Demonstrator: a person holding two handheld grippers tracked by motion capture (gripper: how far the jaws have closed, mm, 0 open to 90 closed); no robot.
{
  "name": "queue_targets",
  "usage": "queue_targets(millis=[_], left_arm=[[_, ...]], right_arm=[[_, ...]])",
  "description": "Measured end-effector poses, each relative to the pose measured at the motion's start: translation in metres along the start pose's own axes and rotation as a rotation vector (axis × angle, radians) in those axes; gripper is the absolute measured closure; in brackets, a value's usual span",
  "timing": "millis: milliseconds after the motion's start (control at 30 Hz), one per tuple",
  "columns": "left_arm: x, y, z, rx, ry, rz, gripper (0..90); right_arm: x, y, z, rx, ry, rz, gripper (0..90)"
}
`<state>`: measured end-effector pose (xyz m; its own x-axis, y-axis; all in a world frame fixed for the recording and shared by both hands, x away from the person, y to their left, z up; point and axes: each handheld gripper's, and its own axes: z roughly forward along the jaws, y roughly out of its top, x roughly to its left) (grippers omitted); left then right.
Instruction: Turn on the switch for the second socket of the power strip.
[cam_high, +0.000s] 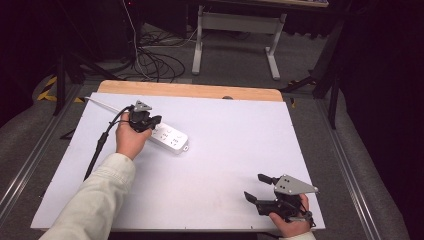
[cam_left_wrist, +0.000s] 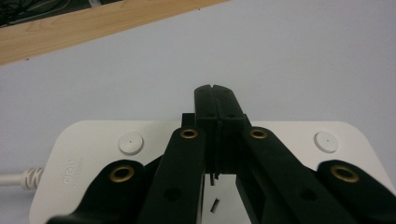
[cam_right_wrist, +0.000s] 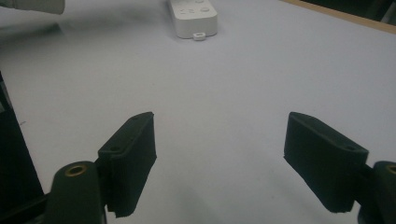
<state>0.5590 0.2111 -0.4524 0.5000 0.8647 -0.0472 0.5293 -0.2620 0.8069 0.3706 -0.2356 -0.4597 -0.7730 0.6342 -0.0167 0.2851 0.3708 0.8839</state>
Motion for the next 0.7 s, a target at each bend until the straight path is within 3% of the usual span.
queue_targets(millis=[433, 700], left_arm=[[0.005, -0.005, 0.010, 0.048, 0.013, -0.007, 89.4], [0.004, -0.006, 0.013, 0.048, 0.011, 0.000, 89.4]], right_arm=[[0.000, -0.001, 0.000, 0.000, 0.005, 0.004, 25.6], [-0.001, -0.001, 0.000, 0.000, 0.006, 0.006, 25.6]])
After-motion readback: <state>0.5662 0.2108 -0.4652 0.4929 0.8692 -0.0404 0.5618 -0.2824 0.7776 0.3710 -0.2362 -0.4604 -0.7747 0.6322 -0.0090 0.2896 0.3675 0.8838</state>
